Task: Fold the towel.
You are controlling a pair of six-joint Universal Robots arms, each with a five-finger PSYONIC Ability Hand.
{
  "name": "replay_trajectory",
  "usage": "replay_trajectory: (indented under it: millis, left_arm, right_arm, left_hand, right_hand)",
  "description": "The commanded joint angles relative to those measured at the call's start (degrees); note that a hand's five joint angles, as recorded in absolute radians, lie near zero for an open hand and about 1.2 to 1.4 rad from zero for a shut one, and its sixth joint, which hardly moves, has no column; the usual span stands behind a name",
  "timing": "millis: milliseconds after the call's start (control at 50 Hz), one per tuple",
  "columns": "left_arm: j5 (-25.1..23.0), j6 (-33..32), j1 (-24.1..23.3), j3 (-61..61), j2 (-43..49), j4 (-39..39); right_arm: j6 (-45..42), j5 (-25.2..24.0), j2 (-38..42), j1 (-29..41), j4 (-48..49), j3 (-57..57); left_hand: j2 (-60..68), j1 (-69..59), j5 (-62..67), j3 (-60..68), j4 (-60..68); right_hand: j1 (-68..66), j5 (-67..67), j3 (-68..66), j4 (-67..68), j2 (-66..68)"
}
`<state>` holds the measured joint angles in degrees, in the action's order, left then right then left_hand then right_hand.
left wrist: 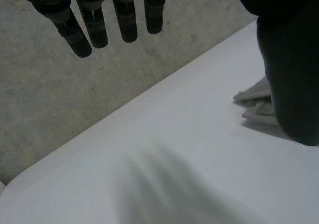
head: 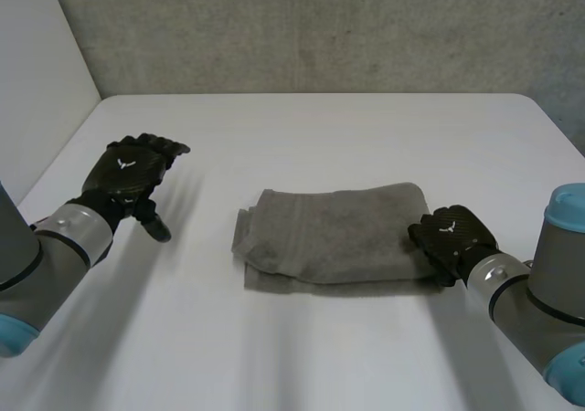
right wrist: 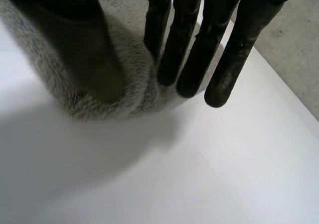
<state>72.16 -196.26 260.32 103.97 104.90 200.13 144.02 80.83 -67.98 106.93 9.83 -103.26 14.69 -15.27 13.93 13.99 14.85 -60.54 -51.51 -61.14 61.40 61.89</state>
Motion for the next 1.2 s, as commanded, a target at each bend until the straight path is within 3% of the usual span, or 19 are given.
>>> replay_trajectory:
  millis: [20, 220, 320, 360, 420, 460, 520, 600, 640, 660, 680, 760, 800, 900, 1020, 1120, 1200]
  left_arm:
    - [0.00, -0.09, -0.43, 0.44, 0.13, 0.34]
    - [0.26, 0.18, -0.61, -0.35, -0.57, 0.26]
    - [0.26, 0.53, -1.40, -1.14, -1.62, 0.43]
    - [0.35, 2.36, -1.75, -2.37, -3.64, 0.43]
    - [0.53, 4.39, -1.66, -2.90, -4.52, 0.52]
    - [0.70, 9.81, -1.40, -4.82, -5.49, 0.52]
    - [1.05, 15.27, -1.48, -6.93, -5.58, 0.43]
    - [1.14, 18.98, -1.92, -8.61, -5.67, -0.09]
    - [1.23, 20.91, -2.27, -9.66, -5.23, -0.27]
    - [1.23, 20.92, -2.28, -9.67, -5.23, -0.27]
    - [1.40, 21.44, -2.45, -10.01, -4.97, -0.36]
    - [2.64, 22.32, -4.39, -10.90, -3.91, -0.62]
    - [4.82, 22.50, -8.23, -12.73, -0.85, -1.06]
    - [9.30, 22.50, -12.37, -15.63, 3.19, -2.99]
    - [12.66, 22.59, -16.43, -19.51, 8.83, -6.16]
    - [13.79, 22.15, -22.83, -23.72, 17.25, -9.76]
    - [16.43, 21.80, -24.16, -24.78, 20.88, -10.03]
  right_arm:
    - [-0.23, 0.20, 0.22, -0.24, 0.98, 0.87]
    - [-1.99, 0.55, -2.86, 2.84, -0.34, 10.36]
    - [-4.63, 0.11, -1.46, 13.39, -2.80, 18.36]
    - [-7.78, 0.20, 4.05, 20.91, -5.51, 24.48]
    - [-9.90, 0.11, 6.98, 24.46, -7.46, 27.59]
    - [-13.58, 0.20, 13.19, 29.80, -11.66, 33.36]
    - [-15.35, 0.98, 19.61, 31.93, -14.83, 38.20]
    - [-14.30, 1.70, 23.07, 31.93, -16.16, 41.74]
    - [-9.23, 2.22, 22.37, 31.76, -15.90, 41.74]
    - [-9.20, 2.22, 22.36, 31.76, -15.90, 41.74]
    - [-4.67, 2.31, 20.80, 31.32, -15.81, 41.22]
    - [5.57, 1.52, 14.45, 28.24, -15.46, 38.93]
    - [13.70, 0.30, 8.77, 22.91, -14.15, 35.08]
    - [21.72, -1.55, 4.53, 17.45, -12.91, 31.20]
    - [25.08, -1.47, 4.52, 13.30, -13.35, 29.96]
    - [25.69, -1.91, 7.85, 10.93, -13.26, 27.68]
    - [25.52, -1.91, 10.50, 11.01, -13.17, 27.33]
  left_hand:
    - [-2.29, 2.87, -11.53, -1.58, -2.45]
    - [-2.79, 3.37, -12.03, -2.09, -2.96]
    - [-2.96, 3.54, -12.20, -2.26, -3.13]
    - [-3.30, 3.88, -12.54, -2.59, -3.46]
    - [-3.30, 3.88, -12.54, -2.59, -3.46]
    - [-3.30, 3.88, -12.54, -2.59, -3.46]
    - [-3.13, 3.71, -12.37, -2.42, -3.29]
    - [-2.96, 3.54, -12.20, -2.26, -3.13]
    - [-2.80, 3.38, -12.04, -2.09, -2.96]
    - [-2.79, 3.37, -12.03, -2.09, -2.96]
    - [-2.63, 3.21, -11.87, -1.92, -2.79]
    - [-2.29, 2.87, -11.53, -1.58, -2.45]
    - [-1.95, 2.54, -11.19, -1.25, -2.12]
    - [-1.62, 2.20, -10.86, -0.91, -1.78]
    - [-1.62, 2.20, -10.86, -0.91, -1.78]
    - [-1.62, 2.20, -10.86, -0.91, -1.78]
    - [-1.45, 2.03, -10.69, -0.74, -1.61]
  right_hand:
    - [-19.46, -18.49, -18.86, 18.60, 18.11]
    - [-19.46, -18.49, -18.86, 18.60, 18.11]
    - [-19.46, -18.49, -18.86, 18.60, 18.11]
    - [-19.46, -18.49, -18.86, 18.60, 18.11]
    - [-19.46, -18.49, -18.86, 18.60, 18.11]
    - [-19.46, -18.49, -18.86, 18.60, 18.11]
    - [-19.46, -18.49, -18.86, 18.60, 18.11]
    - [-18.34, -17.37, -17.74, 17.48, 16.99]
    - [36.19, 37.16, 36.79, -37.05, -37.54]
    - [36.49, 37.46, 37.09, -37.35, -37.84]
    - [50.54, 51.51, 51.14, -51.40, -51.89]
    - [50.54, 51.51, 51.14, -51.40, -51.89]
    - [50.54, 51.51, 51.14, -51.40, -51.89]
    - [50.54, 51.51, 51.14, -51.40, -51.89]
    - [50.54, 51.51, 51.14, -51.40, -51.89]
    - [50.54, 51.51, 51.14, -51.40, -51.89]
    - [50.54, 51.51, 51.14, -51.40, -51.89]
